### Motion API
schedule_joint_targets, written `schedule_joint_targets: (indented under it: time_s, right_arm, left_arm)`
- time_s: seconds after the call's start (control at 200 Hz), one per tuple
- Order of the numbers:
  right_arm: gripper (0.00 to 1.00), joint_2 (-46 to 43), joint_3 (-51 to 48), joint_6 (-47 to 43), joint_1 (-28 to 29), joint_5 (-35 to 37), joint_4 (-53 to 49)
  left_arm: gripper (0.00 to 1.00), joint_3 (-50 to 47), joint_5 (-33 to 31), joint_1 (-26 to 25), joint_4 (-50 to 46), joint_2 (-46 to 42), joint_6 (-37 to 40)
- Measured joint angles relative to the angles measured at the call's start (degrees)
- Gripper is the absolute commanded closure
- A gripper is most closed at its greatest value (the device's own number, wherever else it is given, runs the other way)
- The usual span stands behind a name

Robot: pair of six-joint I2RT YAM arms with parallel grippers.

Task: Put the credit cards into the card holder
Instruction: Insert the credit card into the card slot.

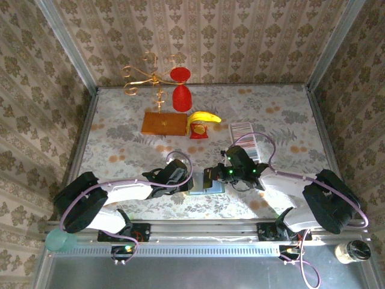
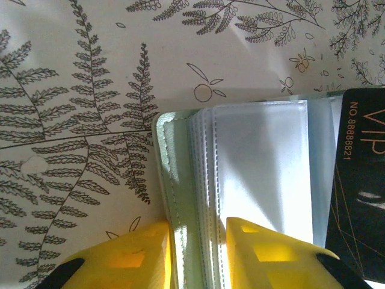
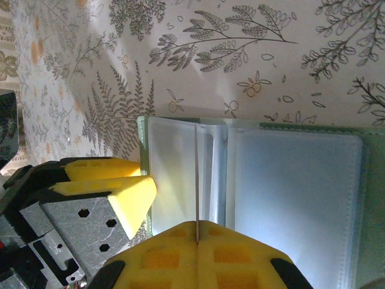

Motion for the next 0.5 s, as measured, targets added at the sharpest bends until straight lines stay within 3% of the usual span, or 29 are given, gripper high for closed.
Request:
schedule_joint_targets:
  time_s: [0.505]
  right_arm:
    - [1.0,0.0,-1.27,2.82,0.0,0.87,3.04]
  left_arm:
    - [0.73,-0.02,-0.37,-0.31,0.09,0.0,0.0]
